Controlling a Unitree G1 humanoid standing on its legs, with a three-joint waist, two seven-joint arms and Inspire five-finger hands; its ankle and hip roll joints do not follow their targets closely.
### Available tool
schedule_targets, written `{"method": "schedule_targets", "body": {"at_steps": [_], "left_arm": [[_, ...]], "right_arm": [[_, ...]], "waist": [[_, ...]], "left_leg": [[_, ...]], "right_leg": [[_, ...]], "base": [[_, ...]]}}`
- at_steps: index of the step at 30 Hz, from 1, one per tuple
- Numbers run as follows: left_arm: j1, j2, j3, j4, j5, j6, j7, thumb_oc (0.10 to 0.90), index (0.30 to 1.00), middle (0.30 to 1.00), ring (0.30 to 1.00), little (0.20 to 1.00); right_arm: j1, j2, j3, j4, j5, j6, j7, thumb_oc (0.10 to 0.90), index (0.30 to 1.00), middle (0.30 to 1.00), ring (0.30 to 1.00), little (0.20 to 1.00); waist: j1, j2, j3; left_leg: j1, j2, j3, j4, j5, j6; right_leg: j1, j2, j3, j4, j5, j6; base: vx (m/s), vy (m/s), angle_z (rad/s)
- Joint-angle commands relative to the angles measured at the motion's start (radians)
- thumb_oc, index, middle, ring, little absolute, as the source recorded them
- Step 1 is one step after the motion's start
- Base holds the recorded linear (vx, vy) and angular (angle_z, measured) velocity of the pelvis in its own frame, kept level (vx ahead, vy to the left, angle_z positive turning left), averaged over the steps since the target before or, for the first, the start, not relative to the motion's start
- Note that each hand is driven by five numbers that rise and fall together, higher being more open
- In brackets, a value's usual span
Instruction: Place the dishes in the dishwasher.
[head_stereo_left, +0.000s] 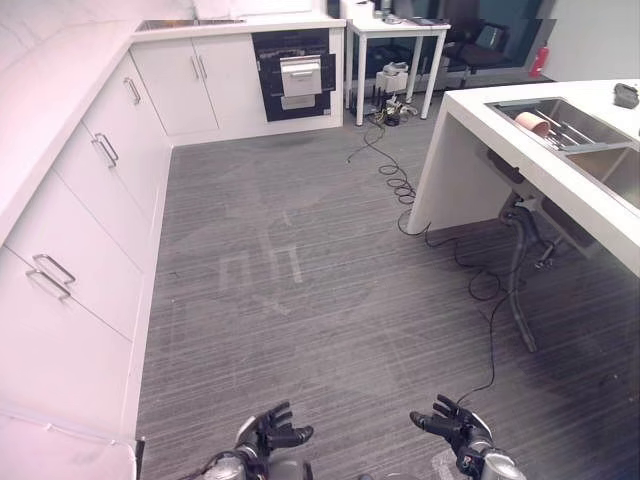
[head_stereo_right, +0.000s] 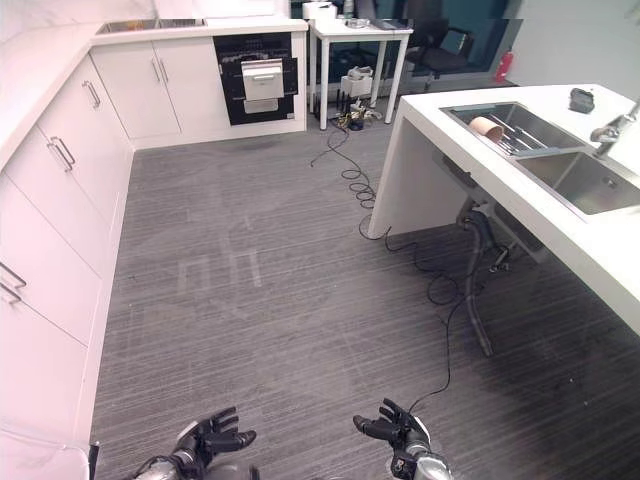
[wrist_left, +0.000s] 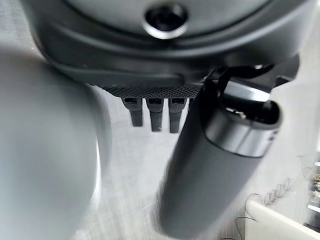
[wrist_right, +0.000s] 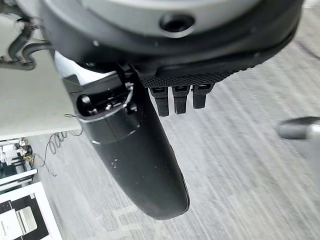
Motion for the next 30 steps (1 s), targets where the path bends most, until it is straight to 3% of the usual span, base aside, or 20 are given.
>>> {"method": "schedule_targets", "body": {"at_steps": [1, 3, 6, 7, 9, 10, 11, 12, 14, 16, 17, 18, 19, 20, 21, 23, 24, 27, 28, 30], "left_arm": [[0.026, -0.002, -0.028, -0.027, 0.012, -0.044, 0.008, 0.800, 0.900, 0.900, 0.900, 0.900], [0.035, -0.009, -0.030, -0.032, 0.026, -0.046, 0.009, 0.800, 0.900, 0.900, 0.900, 0.900], [0.043, -0.010, -0.026, -0.028, 0.021, -0.045, 0.004, 0.800, 0.900, 0.900, 0.900, 0.900], [0.037, -0.004, -0.031, -0.021, 0.020, -0.047, -0.005, 0.800, 0.900, 0.900, 0.900, 0.900], [0.020, 0.007, -0.044, -0.006, 0.011, -0.054, -0.019, 0.800, 0.900, 0.900, 0.900, 0.900], [0.009, 0.011, -0.053, 0.002, 0.020, -0.058, -0.026, 0.800, 0.900, 0.900, 0.900, 0.900], [0.005, 0.014, -0.061, 0.007, 0.023, -0.064, -0.027, 0.800, 0.900, 0.900, 0.900, 0.900], [-0.001, 0.027, -0.070, 0.012, 0.028, -0.073, -0.011, 0.800, 0.900, 0.900, 0.900, 0.900], [-0.007, 0.040, -0.077, 0.016, 0.028, -0.086, -0.004, 0.800, 0.900, 0.900, 0.900, 0.900], [-0.015, 0.054, -0.073, 0.001, 0.010, -0.090, -0.008, 0.800, 0.900, 0.900, 0.900, 0.900], [-0.022, 0.058, -0.069, -0.017, 0.013, -0.084, -0.008, 0.800, 0.900, 0.900, 0.900, 0.900], [-0.024, 0.059, -0.069, -0.020, 0.019, -0.081, -0.013, 0.800, 0.900, 0.900, 0.900, 0.900], [-0.028, 0.058, -0.069, -0.025, 0.020, -0.083, -0.007, 0.800, 0.900, 0.900, 0.900, 0.900], [-0.028, 0.055, -0.070, -0.026, 0.023, -0.088, -0.004, 0.800, 0.900, 0.900, 0.900, 0.900], [-0.025, 0.050, -0.070, -0.027, 0.028, -0.091, -0.001, 0.800, 0.900, 0.900, 0.900, 0.900], [-0.024, 0.049, -0.070, -0.027, 0.037, -0.090, -0.006, 0.800, 0.900, 0.900, 0.900, 0.900], [-0.005, 0.032, -0.080, -0.017, 0.031, -0.102, 0.001, 0.800, 0.900, 0.900, 0.900, 0.900], [0.011, 0.019, -0.083, -0.006, 0.039, -0.117, 0.007, 0.800, 0.900, 0.900, 0.900, 0.900], [0.018, 0.008, -0.078, -0.006, 0.045, -0.116, 0.030, 0.800, 0.900, 0.900, 0.900, 0.900], [0.019, -0.001, -0.073, 0.000, 0.025, -0.109, 0.061, 0.800, 0.900, 0.900, 0.900, 0.900]], "right_arm": [[-0.012, -0.034, 0.016, -0.032, 0.033, -0.062, 0.004, 0.800, 0.900, 0.900, 0.900, 0.900], [-0.019, -0.030, 0.012, 0.008, 0.038, -0.092, 0.013, 0.800, 0.900, 0.900, 0.900, 0.900], [-0.021, -0.021, 0.002, 0.010, -0.011, -0.086, -0.016, 0.800, 0.900, 0.900, 0.900, 0.900], [-0.016, -0.020, -0.004, 0.010, -0.010, -0.078, -0.032, 0.800, 0.900, 0.900, 0.900, 0.900], [-0.008, -0.019, -0.014, 0.023, -0.006, -0.064, -0.058, 0.800, 0.900, 0.900, 0.900, 0.900], [0.003, -0.014, -0.024, 0.027, -0.017, -0.063, -0.063, 0.800, 0.900, 0.900, 0.900, 0.900], [0.008, -0.012, -0.029, 0.030, -0.029, -0.066, -0.061, 0.800, 0.900, 0.900, 0.900, 0.900], [0.021, -0.004, -0.027, 0.032, -0.068, -0.074, -0.063, 0.800, 0.900, 0.900, 0.900, 0.900], [0.025, 0.002, -0.019, 0.041, -0.047, -0.073, -0.066, 0.800, 0.900, 0.900, 0.900, 0.900], [0.025, 0.006, -0.013, 0.048, -0.034, -0.076, -0.070, 0.800, 0.900, 0.900, 0.900, 0.900], [0.028, 0.005, -0.014, 0.052, -0.022, -0.083, -0.070, 0.800, 0.900, 0.900, 0.900, 0.900], [0.029, 0.004, -0.015, 0.054, -0.016, -0.084, -0.070, 0.800, 0.900, 0.900, 0.900, 0.900], [0.028, -0.004, -0.020, 0.064, -0.006, -0.094, -0.057, 0.800, 0.900, 0.900, 0.900, 0.900], [0.027, -0.009, -0.023, 0.073, -0.002, -0.100, -0.045, 0.800, 0.900, 0.900, 0.900, 0.900], [0.027, -0.014, -0.029, 0.078, 0.001, -0.109, -0.036, 0.800, 0.900, 0.900, 0.900, 0.900], [0.028, -0.015, -0.031, 0.079, 0.002, -0.110, -0.032, 0.800, 0.900, 0.900, 0.900, 0.900], [0.036, -0.008, -0.044, 0.074, -0.035, -0.114, -0.031, 0.800, 0.900, 0.900, 0.900, 0.900], [0.040, -0.002, -0.050, 0.072, -0.048, -0.106, -0.038, 0.800, 0.900, 0.900, 0.900, 0.900], [0.034, -0.010, -0.045, 0.073, -0.057, -0.085, -0.038, 0.800, 0.900, 0.900, 0.900, 0.900], [0.030, -0.015, -0.040, 0.082, -0.073, -0.073, -0.033, 0.800, 0.900, 0.900, 0.900, 0.900]], "waist": [[0.040, 0.073, 0.001], [0.070, 0.079, -0.004], [0.069, 0.078, -0.018], [0.060, 0.076, -0.021], [0.043, 0.080, -0.025], [0.030, 0.094, -0.020], [0.024, 0.101, -0.018], [0.005, 0.126, -0.007], [-0.009, 0.132, 0.004], [-0.027, 0.124, 0.020], [-0.042, 0.108, 0.029], [-0.046, 0.104, 0.031], [-0.062, 0.081, 0.034], [-0.074, 0.069, 0.037], [-0.088, 0.047, 0.040], [-0.091, 0.043, 0.040], [-0.110, 0.014, 0.030], [-0.108, 0.012, 0.017], [-0.098, 0.012, -0.003], [-0.098, 0.016, -0.016]], "left_leg": [[-0.037, 0.043, -0.124, -0.186, 0.094, -0.045], [-0.103, 0.033, -0.158, -0.186, 0.095, -0.061], [-0.060, 0.012, -0.123, -0.186, 0.062, -0.036], [-0.039, 0.004, -0.110, -0.186, 0.049, -0.020], [-0.005, -0.008, -0.105, -0.186, 0.023, 0.009], [0.027, -0.008, -0.093, -0.186, 0.008, 0.028], [0.041, -0.010, -0.089, -0.186, 0.000, 0.038], [0.092, -0.005, -0.089, -0.186, -0.032, 0.062], [0.133, 0.002, -0.070, -0.186, -0.058, 0.071], [0.176, -0.008, -0.064, -0.186, -0.086, 0.073], [0.202, -0.033, -0.071, -0.186, -0.107, 0.071], [0.208, -0.038, -0.072, -0.186, -0.112, 0.070], [0.235, -0.061, -0.074, -0.186, -0.141, 0.066], [0.262, -0.070, -0.074, -0.186, -0.165, 0.063], [0.293, -0.090, -0.070, -0.186, -0.197, 0.059], [0.301, -0.094, -0.069, -0.186, -0.207, 0.058], [0.364, -0.111, -0.070, -0.186, -0.279, 0.046], [0.395, -0.101, -0.059, -0.186, -0.304, 0.036], [0.413, -0.082, -0.033, -0.186, -0.309, 0.023], [0.433, -0.067, -0.035, -0.186, -0.288, 0.012]], "right_leg": [[-0.023, 0.051, 0.082, 0.121, 0.000, 0.116], [0.026, 0.041, 0.127, 0.121, -0.031, 0.135], [0.075, -0.001, 0.137, 0.121, -0.049, 0.168], [0.095, -0.017, 0.128, 0.121, -0.017, 0.177], [0.140, -0.036, 0.106, 0.126, 0.111, 0.200], [0.093, -0.048, 0.073, 0.264, 0.186, 0.223], [0.059, -0.051, 0.064, 0.336, 0.210, 0.230], [-0.058, -0.048, 0.028, 0.531, 0.276, 0.234], [-0.140, -0.048, -0.012, 0.594, 0.282, 0.229], [-0.206, -0.023, -0.059, 0.546, 0.260, 0.225], [-0.221, -0.007, -0.084, 0.424, 0.262, 0.226], [-0.222, -0.005, -0.089, 0.393, 0.265, 0.226], [-0.238, -0.044, -0.118, 0.217, 0.291, 0.221], [-0.248, -0.069, -0.136, 0.121, 0.312, 0.223], [-0.308, -0.120, -0.137, 0.121, 0.305, 0.234], [-0.321, -0.131, -0.136, 0.121, 0.307, 0.238], [-0.430, -0.217, -0.112, 0.121, 0.320, 0.272], [-0.438, -0.242, -0.129, 0.121, 0.331, 0.277], [-0.399, -0.241, -0.158, 0.121, 0.310, 0.260], [-0.379, -0.215, -0.151, 0.121, 0.293, 0.240]], "base": [[0.76, 0.371, -0.69], [0.59, 0.306, -0.71], [0.39, 0.251, -1.01], [0.45, 0.268, -1.08], [0.37, 0.217, -0.45], [0.28, 0.185, -0.18], [0.32, 0.244, 0.07], [0.28, 0.175, -0.05], [0.24, 0.054, -0.38], [0.22, -0.106, -0.50], [0.22, -0.147, -0.59], [0.33, -0.237, -0.49], [0.32, -0.209, -0.10], [0.41, -0.266, 0.02], [0.32, -0.189, -0.05], [0.33, -0.196, -0.30], [0.52, -0.325, -0.57], [0.44, -0.305, -0.44], [0.47, -0.319, -0.35], [0.46, -0.300, -0.51]]}}
